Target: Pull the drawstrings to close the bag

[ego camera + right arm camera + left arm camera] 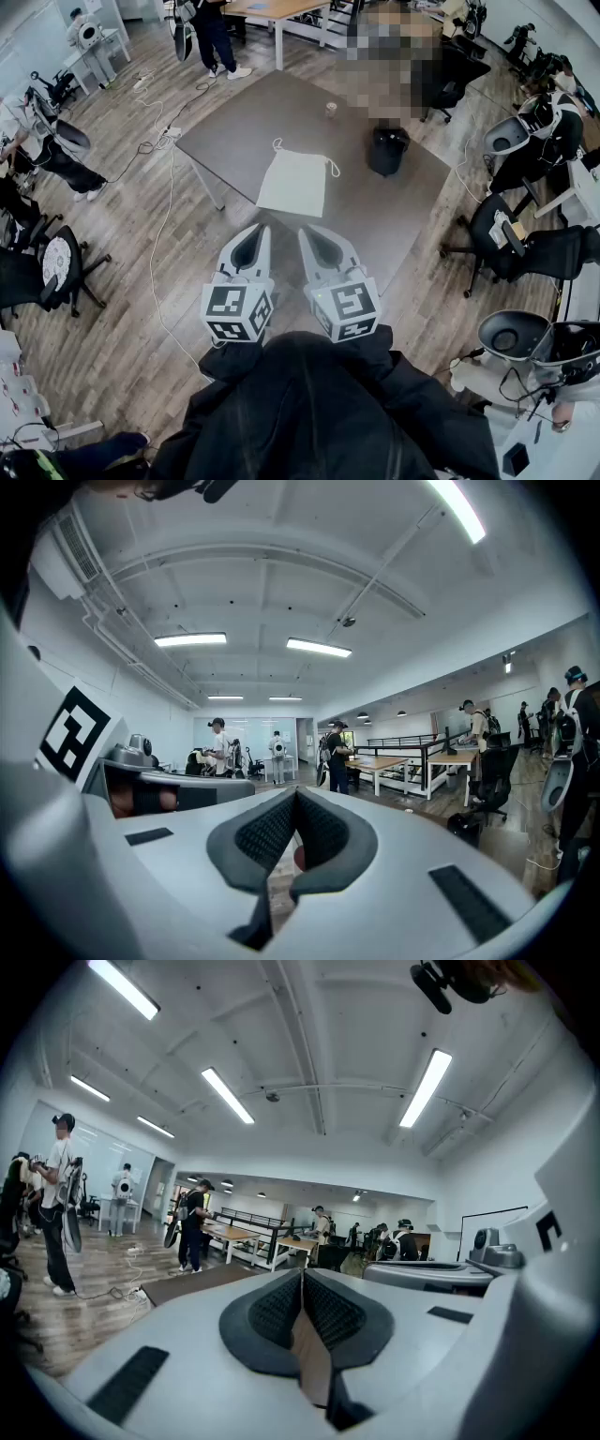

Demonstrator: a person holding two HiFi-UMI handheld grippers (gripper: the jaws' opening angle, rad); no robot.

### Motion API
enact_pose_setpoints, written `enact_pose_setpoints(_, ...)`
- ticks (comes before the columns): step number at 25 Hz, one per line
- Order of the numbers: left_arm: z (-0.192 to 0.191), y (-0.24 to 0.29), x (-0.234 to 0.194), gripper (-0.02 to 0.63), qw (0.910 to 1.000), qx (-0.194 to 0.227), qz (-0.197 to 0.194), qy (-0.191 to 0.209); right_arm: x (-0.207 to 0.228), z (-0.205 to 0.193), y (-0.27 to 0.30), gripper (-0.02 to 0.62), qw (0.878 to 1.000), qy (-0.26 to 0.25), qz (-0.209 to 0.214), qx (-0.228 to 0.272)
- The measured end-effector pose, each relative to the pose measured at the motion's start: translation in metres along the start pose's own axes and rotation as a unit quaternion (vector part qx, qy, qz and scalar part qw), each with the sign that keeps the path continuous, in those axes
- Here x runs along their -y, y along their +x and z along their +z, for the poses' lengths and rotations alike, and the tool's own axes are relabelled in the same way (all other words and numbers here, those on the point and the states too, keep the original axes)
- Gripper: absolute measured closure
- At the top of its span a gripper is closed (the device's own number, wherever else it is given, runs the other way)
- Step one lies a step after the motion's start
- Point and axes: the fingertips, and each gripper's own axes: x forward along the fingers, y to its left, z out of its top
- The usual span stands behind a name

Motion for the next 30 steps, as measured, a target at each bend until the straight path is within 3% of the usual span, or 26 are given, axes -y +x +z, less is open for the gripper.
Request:
enact_pose_setpoints(11,-0.009,0.001,-0.020,0.568,0.9998,-0.012,-0.009,-0.010,-0.013,-0.008,0.016,0.574,1.000,0.001,-0.003,-0.005)
enact_pose_setpoints(30,-0.057,0.000,-0.095,0.568,0.9963,-0.071,-0.024,-0.042,-0.045,-0.066,0.063,0.574,0.996,0.012,-0.036,-0.078)
